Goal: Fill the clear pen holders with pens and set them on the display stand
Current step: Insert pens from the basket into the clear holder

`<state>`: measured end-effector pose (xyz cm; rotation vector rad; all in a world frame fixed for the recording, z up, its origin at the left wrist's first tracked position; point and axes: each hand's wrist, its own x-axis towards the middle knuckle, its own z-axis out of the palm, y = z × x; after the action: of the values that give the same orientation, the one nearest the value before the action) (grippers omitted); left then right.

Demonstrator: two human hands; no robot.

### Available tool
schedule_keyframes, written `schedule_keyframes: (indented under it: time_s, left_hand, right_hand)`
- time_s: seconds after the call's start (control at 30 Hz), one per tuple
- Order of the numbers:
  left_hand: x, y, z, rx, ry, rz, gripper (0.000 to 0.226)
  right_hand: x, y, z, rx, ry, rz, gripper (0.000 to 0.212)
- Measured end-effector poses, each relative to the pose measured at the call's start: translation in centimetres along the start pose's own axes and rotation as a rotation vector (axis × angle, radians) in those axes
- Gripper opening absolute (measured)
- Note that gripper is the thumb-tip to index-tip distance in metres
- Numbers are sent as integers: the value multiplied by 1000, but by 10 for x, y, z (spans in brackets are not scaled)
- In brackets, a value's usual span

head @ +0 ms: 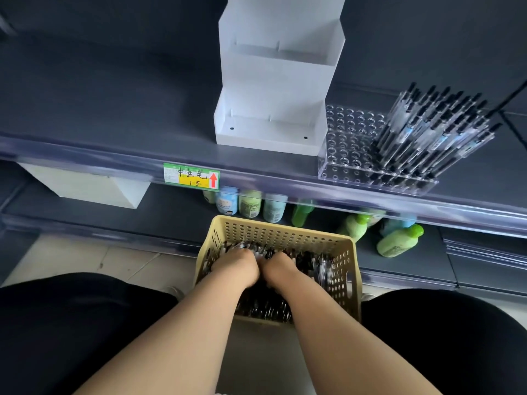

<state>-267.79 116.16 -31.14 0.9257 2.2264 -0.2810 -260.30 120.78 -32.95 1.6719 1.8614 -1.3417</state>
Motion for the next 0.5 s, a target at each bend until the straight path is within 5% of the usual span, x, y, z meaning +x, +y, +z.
schedule_keyframes:
  time_s: [0.27, 0.5]
  left_hand:
    - [-2, -8, 1, -313, 40, -45, 50]
    - [-3, -19, 4, -440, 130, -49, 25]
  right_hand:
    - [-16, -8, 2, 143, -83, 1, 41]
    - [-23, 0, 6, 188, -93, -116, 26]
